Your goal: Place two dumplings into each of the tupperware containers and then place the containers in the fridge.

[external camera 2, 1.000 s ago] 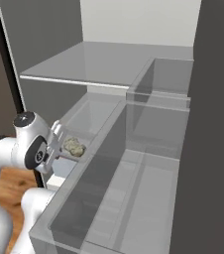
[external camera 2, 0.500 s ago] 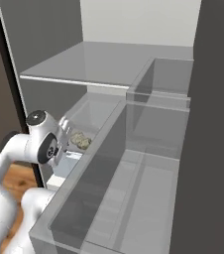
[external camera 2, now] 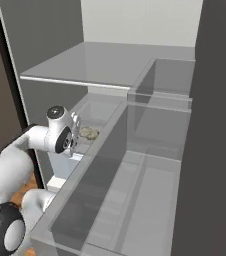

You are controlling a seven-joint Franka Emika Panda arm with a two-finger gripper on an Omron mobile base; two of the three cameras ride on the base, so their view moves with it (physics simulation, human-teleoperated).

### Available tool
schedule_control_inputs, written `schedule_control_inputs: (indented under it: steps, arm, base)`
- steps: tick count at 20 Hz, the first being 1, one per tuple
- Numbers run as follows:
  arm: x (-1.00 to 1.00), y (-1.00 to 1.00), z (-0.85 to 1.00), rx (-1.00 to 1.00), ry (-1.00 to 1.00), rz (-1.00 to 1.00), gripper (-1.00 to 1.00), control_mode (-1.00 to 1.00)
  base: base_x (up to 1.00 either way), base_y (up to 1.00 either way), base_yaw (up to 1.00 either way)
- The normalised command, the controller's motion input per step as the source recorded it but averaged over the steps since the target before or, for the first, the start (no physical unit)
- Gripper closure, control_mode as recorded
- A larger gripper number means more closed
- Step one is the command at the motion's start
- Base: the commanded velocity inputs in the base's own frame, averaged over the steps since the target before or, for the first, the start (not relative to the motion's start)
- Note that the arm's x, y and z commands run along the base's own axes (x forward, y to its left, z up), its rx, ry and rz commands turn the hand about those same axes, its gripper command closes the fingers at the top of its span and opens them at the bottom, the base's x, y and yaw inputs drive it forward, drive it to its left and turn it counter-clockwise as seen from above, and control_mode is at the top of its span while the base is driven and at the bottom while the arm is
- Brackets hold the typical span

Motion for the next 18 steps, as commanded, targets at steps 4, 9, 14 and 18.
schedule_control_inputs:
  steps: [4,9,14,18]
  arm:
    - [0.77,0.00,-0.33,-0.08,0.19,0.04,1.00,-1.00]
    - [0.58,0.00,-0.72,-0.10,0.10,0.07,1.00,-1.00]
    - [0.51,0.00,-0.82,-0.06,0.00,0.09,1.00,-1.00]
    - [0.17,0.00,-0.64,-0.06,-0.07,0.08,-1.00,-1.00]
  base:
    - [0.00,0.00,0.00]
    - [0.00,0.00,0.00]
    - [0.00,0.00,0.00]
    - [0.00,0.00,0.00]
